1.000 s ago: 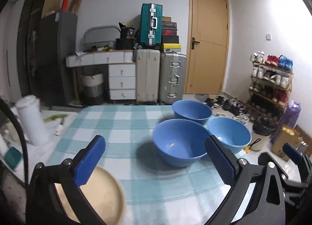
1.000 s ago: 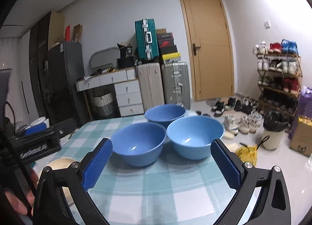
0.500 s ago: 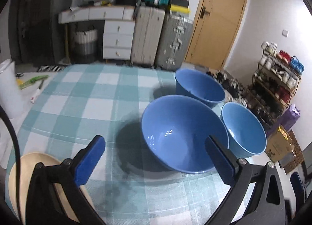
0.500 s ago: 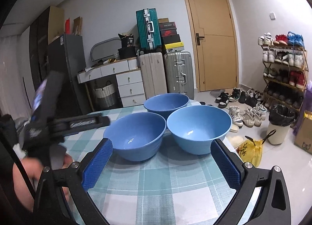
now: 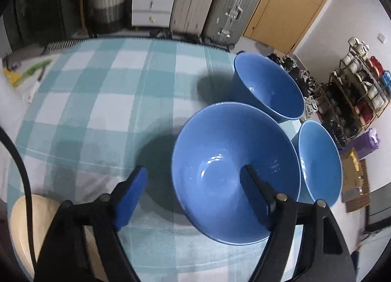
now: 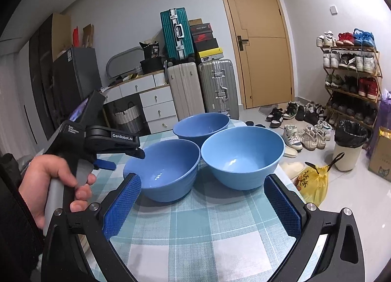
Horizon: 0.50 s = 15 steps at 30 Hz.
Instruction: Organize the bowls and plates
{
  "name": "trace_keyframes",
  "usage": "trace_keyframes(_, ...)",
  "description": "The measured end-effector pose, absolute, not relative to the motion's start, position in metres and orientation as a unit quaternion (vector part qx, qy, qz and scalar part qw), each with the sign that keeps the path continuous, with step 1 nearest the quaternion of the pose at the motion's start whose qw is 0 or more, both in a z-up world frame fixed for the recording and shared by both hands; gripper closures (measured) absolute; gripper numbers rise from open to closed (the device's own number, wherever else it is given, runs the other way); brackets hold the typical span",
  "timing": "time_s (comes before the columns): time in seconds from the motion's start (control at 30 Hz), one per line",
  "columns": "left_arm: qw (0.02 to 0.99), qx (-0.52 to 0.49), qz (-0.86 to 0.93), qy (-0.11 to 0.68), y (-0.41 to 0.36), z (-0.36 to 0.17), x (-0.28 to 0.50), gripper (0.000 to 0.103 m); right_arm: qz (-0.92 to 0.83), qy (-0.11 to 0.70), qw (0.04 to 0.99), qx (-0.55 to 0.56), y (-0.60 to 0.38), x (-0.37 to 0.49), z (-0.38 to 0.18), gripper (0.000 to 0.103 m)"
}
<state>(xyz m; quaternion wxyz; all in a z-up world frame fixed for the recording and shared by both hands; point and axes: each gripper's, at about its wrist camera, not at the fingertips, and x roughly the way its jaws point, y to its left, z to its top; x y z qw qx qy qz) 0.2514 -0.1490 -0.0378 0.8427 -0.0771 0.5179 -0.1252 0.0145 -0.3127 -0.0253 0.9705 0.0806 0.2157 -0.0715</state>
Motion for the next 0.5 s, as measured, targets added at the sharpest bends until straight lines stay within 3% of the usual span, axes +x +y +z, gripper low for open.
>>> trace_keyframes(0.07, 0.837, -0.077, -0.123, 0.527, -0.150, -0.041, 0.254, 0.027, -0.071, 0.220, 0.969, 0.082, -0.315, 0.017, -0.027, 0.001)
trace_keyframes(0.13, 0.827, -0.082, -0.126, 0.542, -0.152, -0.047, 0.259, 0.046, -0.074, 0.229, 0.967, 0.086, -0.317, 0.020, -0.029, 0.001)
trace_keyframes(0.3, 0.810, -0.088, -0.119, 0.568, -0.152, -0.060, 0.266, 0.075, -0.077, 0.244, 0.960, 0.111, -0.327, 0.024, -0.034, 0.001)
trace_keyframes(0.5, 0.809, -0.069, -0.107, 0.573, -0.150, -0.065, 0.269, 0.095, -0.074, 0.254, 0.956, 0.125, -0.331, 0.028, -0.036, 0.001)
